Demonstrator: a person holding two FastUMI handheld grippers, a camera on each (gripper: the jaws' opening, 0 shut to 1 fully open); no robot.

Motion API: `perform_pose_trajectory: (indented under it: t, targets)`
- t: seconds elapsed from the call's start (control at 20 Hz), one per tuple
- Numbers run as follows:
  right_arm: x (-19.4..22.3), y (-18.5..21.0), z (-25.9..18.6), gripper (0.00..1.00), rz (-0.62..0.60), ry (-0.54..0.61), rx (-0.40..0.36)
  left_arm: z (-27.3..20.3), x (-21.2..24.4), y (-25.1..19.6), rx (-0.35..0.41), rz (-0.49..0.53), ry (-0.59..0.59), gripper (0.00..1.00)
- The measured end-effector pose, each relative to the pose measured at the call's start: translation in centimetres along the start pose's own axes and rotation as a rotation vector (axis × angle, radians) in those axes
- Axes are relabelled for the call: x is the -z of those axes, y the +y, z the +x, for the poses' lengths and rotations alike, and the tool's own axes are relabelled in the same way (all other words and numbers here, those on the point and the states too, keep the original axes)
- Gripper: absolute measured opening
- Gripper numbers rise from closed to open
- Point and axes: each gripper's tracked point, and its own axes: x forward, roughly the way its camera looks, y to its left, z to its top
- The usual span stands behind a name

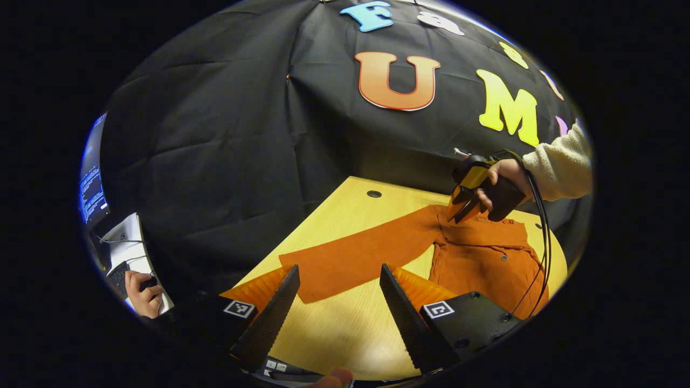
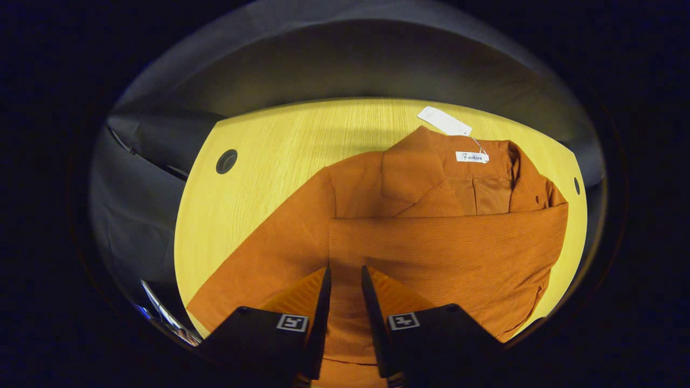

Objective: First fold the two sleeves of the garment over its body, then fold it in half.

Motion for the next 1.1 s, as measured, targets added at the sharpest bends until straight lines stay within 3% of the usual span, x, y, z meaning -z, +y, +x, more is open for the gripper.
perform_pose_trajectory:
  t: [0.05, 0.15, 0.2, 0.35, 0.45, 0.65, 0.9, 1.1]
  targets:
    - [-0.2, 0.1, -0.8, 0.49, -0.006, -0.013, -0.010, 0.4, 0.0, 0.1, -0.007, 0.007, 0.002, 0.97]
    - [-0.5, 0.2, -3.0, 0.84, -0.023, -0.045, -0.040, 1.7, 0.1, 0.8, -0.033, 0.015, 0.013, 0.97]
    - [-0.5, 0.4, -4.4, 0.77, -0.029, -0.064, -0.066, 2.5, 0.5, 1.2, -0.049, 0.016, 0.025, 0.97]
    - [-0.3, -0.4, -9.3, 0.86, -0.036, -0.148, -0.124, 5.3, 1.1, 2.5, -0.110, -0.006, 0.075, 0.97]
    - [0.2, -1.8, -12.8, 0.86, -0.058, -0.202, -0.146, 7.4, 2.0, 3.2, -0.138, -0.059, 0.120, 0.98]
    - [0.7, -7.6, -19.4, 0.94, -0.119, -0.393, -0.105, 10.5, 3.9, 5.5, -0.239, -0.154, 0.260, 0.98]
    - [5.1, -14.4, -25.3, 0.95, -0.253, -0.554, -0.061, 13.2, 7.4, 6.7, -0.299, -0.340, 0.452, 0.98]
    - [10.7, -16.3, -28.3, 0.95, -0.256, -0.587, -0.109, 13.5, 8.0, 7.5, -0.344, -0.388, 0.546, 0.98]
